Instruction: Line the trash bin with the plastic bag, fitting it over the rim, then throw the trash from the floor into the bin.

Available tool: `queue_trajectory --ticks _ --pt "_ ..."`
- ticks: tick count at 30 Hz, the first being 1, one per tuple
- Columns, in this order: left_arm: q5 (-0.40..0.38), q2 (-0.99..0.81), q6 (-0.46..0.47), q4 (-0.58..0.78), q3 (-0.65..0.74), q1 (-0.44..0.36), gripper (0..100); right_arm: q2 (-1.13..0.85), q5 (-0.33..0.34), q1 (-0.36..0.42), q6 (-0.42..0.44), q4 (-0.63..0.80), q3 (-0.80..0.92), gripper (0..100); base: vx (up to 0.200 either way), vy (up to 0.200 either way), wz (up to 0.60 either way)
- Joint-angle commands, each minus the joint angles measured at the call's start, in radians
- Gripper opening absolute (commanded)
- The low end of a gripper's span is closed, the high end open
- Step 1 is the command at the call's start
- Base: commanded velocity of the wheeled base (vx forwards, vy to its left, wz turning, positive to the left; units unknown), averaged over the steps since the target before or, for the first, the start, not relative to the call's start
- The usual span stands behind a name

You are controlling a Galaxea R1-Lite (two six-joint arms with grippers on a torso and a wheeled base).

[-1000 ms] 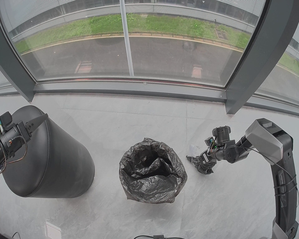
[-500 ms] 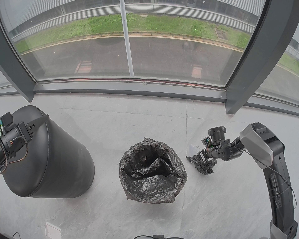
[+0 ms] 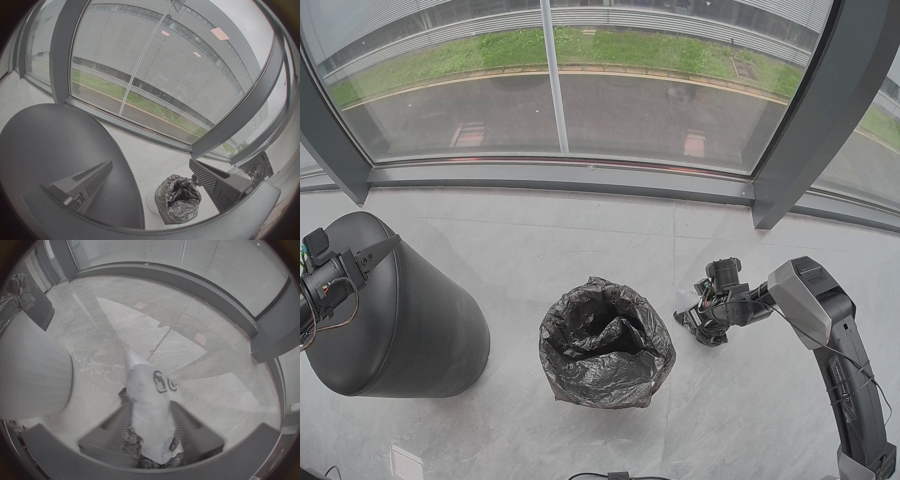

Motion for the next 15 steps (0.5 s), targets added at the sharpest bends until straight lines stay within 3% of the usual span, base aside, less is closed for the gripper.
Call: queue_trajectory --ticks 1,13,15 --pt "-0.002 0.004 0.000 -0.001 0.003 0.000 100 0.002 -0.005 0.010 0.033 -0.001 -0.003 0 0.000 0.000 0.00" --pt "-0.002 -0.004 0.000 -0.002 0.003 0.000 100 -0.153 -0.009 0.034 0.077 -0.001 0.072 0 0.000 0.000 0.00" --pt "-0.002 -0.007 -0.001 -0.002 0.003 0.000 100 -0.285 -0.011 0.062 0.111 0.004 0.147 0 0.000 0.000 0.00"
